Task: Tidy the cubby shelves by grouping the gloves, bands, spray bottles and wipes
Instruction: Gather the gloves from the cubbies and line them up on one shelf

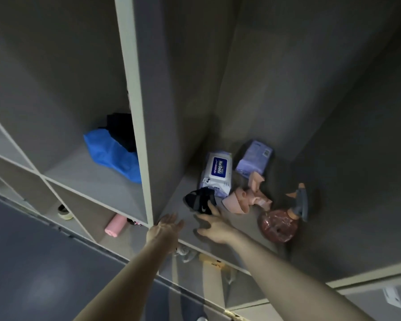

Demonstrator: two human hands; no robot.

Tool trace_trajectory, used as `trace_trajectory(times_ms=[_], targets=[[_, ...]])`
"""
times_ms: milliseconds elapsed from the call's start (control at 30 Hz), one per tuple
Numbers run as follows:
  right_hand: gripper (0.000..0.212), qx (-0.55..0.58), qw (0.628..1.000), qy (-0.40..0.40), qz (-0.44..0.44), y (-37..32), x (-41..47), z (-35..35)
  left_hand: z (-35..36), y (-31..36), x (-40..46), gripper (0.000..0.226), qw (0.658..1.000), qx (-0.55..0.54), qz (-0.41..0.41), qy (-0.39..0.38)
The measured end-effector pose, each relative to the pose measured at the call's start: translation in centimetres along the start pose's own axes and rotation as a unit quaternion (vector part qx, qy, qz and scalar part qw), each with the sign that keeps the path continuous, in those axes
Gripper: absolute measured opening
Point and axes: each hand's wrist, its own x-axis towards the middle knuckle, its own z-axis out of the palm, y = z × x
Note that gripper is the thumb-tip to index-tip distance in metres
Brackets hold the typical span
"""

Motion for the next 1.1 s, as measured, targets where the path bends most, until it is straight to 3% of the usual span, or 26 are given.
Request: trace_trajectory(times_ms=[100, 167, 233, 267, 367, 433, 500, 567, 633, 733, 767, 833, 900, 967, 1100], targets=[[0.058, -0.04, 0.999, -0.004, 0.003, 0.4, 0.3, -0.1, -0.2, 0.0, 0.0, 0.072, 1.0, -0.013, 0.004, -0.013], [0.057, -0.004, 1.0, 0.004, 0.004, 0.5, -0.2, 0.1, -0.6, -0.1, 0.0, 0.069, 0.999, -0.04, -0.003, -0.019], [0.057, 0.034, 0.999, 0.023, -0.002, 0.8, -1.4, 0.2, -1.6, 0.1, 0.0, 0.056, 0.987, -0.156, -0.048, 0.012], [0.058, 0.038, 0.999, 0.037, -0.009, 0.9, -2.2, 0.3, -2.1, 0.4, 0.0, 0.049, 0.958, -0.268, -0.081, 0.055], [0.06, 0.013, 0.993, 0.103, -0.064, 0.9, -4.8, 0.1, -3.4, 3.1, -0.6, 0.043, 0.784, -0.605, -0.08, 0.117], [0.059, 0.002, 0.982, 0.156, -0.109, 0.3, -6.5, -0.4, -4.0, 5.5, -1.2, 0.058, 0.739, -0.662, -0.041, 0.115], [0.055, -0.023, 0.97, 0.186, -0.157, -0.1, -8.0, -1.2, -4.4, 7.1, -1.5, 0.074, 0.757, -0.636, -0.026, 0.15], [0.05, -0.076, 0.949, 0.207, -0.225, -0.3, -9.2, -1.9, -4.8, 7.5, -1.4, 0.053, 0.766, -0.605, -0.014, 0.218], [0.042, -0.071, 0.925, 0.258, -0.269, -0.5, -10.2, -2.5, -5.5, 7.3, -1.8, 0.029, 0.751, -0.6, -0.007, 0.275], [0.025, 0.103, 0.863, 0.435, -0.237, -1.3, -11.2, -4.0, -6.8, 7.2, -2.8, 0.027, 0.728, -0.618, 0.029, 0.297], [0.032, 0.188, 0.842, 0.461, -0.209, -1.8, -11.3, -4.6, -7.3, 7.3, -3.1, 0.028, 0.72, -0.628, 0.042, 0.291], [0.054, 0.361, 0.829, 0.399, -0.152, -2.9, -11.3, -5.9, -8.2, 7.7, -3.8, 0.029, 0.71, -0.649, 0.067, 0.264], [0.041, 0.448, 0.817, 0.341, -0.124, -3.6, -10.9, -6.9, -8.9, 8.1, -4.5, 0.029, 0.716, -0.64, 0.099, 0.262], [0.029, 0.457, 0.807, 0.351, -0.124, -4.0, -10.9, -7.8, -9.5, 8.3, -5.0, 0.025, 0.712, -0.639, 0.122, 0.266], [0.032, 0.455, 0.8, 0.358, -0.159, -3.9, -11.6, -8.7, -10.7, 7.9, -5.7, 0.015, 0.681, -0.676, 0.146, 0.239]])
